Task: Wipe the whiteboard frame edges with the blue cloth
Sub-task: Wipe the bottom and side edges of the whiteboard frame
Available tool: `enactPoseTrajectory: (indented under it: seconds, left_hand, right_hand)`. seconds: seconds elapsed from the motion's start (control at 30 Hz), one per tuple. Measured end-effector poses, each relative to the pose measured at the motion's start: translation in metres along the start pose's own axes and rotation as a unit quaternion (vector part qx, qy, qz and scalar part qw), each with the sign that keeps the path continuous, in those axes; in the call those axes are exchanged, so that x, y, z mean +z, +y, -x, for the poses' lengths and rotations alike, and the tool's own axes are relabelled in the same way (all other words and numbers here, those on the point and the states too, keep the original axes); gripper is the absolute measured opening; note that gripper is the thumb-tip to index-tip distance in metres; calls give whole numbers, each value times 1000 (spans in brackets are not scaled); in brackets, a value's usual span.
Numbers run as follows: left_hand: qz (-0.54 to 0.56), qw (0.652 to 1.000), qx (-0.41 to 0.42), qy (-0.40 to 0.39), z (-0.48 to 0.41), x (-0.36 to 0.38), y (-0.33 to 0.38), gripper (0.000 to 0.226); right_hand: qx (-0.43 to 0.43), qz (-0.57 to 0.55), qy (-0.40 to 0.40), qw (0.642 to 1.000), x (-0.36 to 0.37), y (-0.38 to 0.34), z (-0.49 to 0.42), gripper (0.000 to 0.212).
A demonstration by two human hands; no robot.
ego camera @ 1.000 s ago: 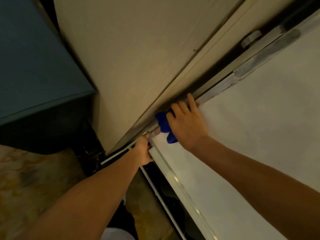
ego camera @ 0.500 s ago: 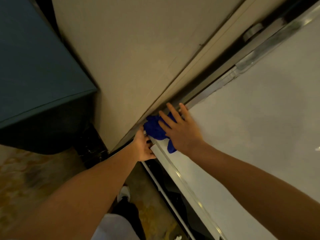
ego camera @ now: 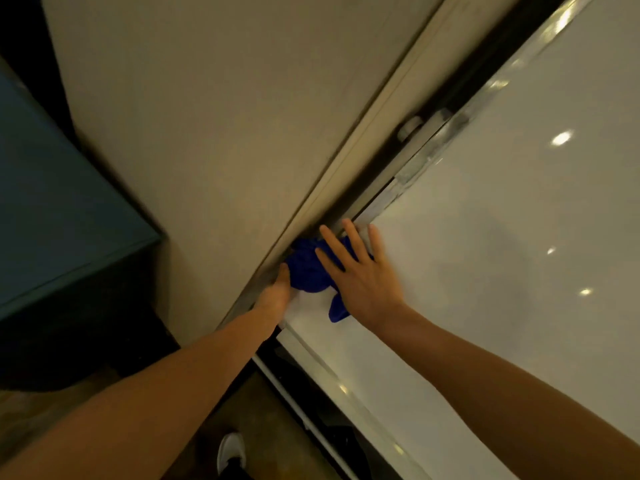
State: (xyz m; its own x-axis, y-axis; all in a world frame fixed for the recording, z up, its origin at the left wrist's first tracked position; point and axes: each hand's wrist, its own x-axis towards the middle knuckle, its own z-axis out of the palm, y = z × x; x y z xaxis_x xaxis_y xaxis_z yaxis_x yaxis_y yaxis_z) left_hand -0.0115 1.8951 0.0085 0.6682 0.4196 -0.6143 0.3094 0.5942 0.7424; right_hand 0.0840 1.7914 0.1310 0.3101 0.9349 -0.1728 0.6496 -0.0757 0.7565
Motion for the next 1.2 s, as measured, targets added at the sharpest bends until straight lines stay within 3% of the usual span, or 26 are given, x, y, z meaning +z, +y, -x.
enactPoseTrajectory:
  seconds: [0.1,0.2,0.3,0.4,0.5,0.57,0.67,0.8,0.9,0.97,1.07,1.2]
  left_hand:
    - [-70,995,66,-21,9,13,27,66]
    - [-25,995,75,-61,16,34,58,66]
    - [-64,989,121,-61,25,52,86,67]
    - [-75,984,148,-71,39,61,113,69]
    - [-75,975,194,-83,49,69,140,63]
    - [-47,973,211,-84,59,71,151,58]
    - [-21,973,214,-86,63,69,154,55]
    - [-47,975,196,-98,66,68,153,60]
    - [-121,970,187,-93,67,69,155,67]
    - [-170,963,196,-77,67,72,157,69]
    - [-298,912,279,-23,74,79,166,78]
    - [-527,739,416,63,83,84,193,58]
  right_hand:
    - [58,4,20,998,-22,46,3,106]
    - [121,4,18,993,-45,71,4,111]
    - [170,-8,31,985,-59,87,2,105]
    - [186,3,84,979,-70,112,-3,88]
    - [201,-30,138,969,-72,126,-6,86]
    - [189,-60,139,970,-62,112,-4,85]
    - [128,-60,132,981,-41,84,2,67]
    - [153,-20,132,979,-46,117,8,68]
    - [224,-21,163,961,-59,160,19,81]
    - [307,-36,196,930,-72,198,21,85]
    - [379,-97,235,890,-91,227,9,73]
    - [258,-89,248,929,-80,186,-15,57]
